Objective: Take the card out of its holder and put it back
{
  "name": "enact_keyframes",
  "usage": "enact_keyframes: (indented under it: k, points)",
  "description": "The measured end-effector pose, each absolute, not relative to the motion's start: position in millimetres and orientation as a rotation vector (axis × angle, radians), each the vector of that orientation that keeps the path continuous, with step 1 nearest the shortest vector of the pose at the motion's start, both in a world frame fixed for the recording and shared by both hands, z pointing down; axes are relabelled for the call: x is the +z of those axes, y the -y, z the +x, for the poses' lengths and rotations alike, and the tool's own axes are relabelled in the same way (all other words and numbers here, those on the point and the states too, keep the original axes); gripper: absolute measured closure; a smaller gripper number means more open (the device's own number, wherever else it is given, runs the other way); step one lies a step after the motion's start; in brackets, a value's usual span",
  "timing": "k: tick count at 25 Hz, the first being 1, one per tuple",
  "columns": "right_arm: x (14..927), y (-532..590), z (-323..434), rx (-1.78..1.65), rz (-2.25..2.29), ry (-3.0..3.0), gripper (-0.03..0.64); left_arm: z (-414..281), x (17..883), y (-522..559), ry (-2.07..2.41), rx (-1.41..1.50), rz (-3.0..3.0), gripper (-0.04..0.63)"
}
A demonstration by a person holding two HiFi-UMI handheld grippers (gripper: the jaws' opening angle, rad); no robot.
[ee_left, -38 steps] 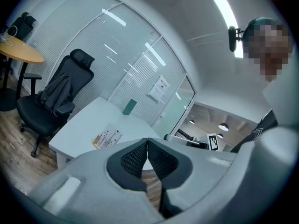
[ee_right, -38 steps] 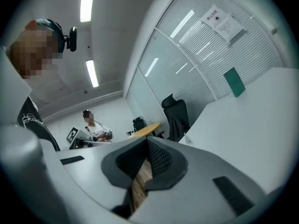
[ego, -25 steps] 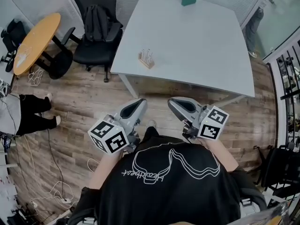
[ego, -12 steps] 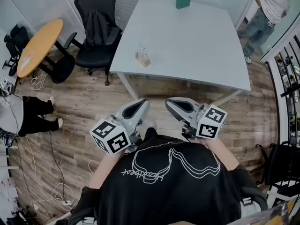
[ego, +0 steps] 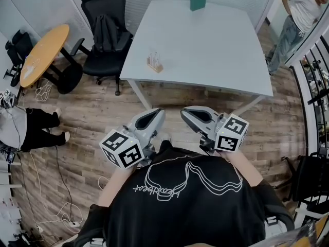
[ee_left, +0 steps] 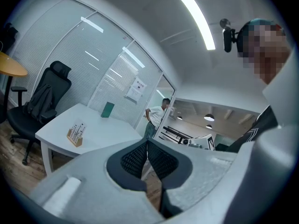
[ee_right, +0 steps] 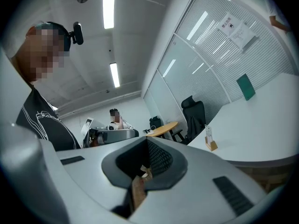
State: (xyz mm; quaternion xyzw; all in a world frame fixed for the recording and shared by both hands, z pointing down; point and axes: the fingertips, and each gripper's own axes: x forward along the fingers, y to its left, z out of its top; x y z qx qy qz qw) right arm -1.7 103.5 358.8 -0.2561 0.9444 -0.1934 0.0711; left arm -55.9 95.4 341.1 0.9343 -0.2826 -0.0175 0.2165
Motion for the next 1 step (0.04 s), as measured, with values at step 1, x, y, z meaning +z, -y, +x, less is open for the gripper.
enact_keyframes:
  k: [1]
  points:
    - [358.7, -105.5, -0.8, -0.577, -0.772, -2.841, 0.609, -54.9, 341.0, -97.5, 0.782, -0.047, 2.59, 0.581]
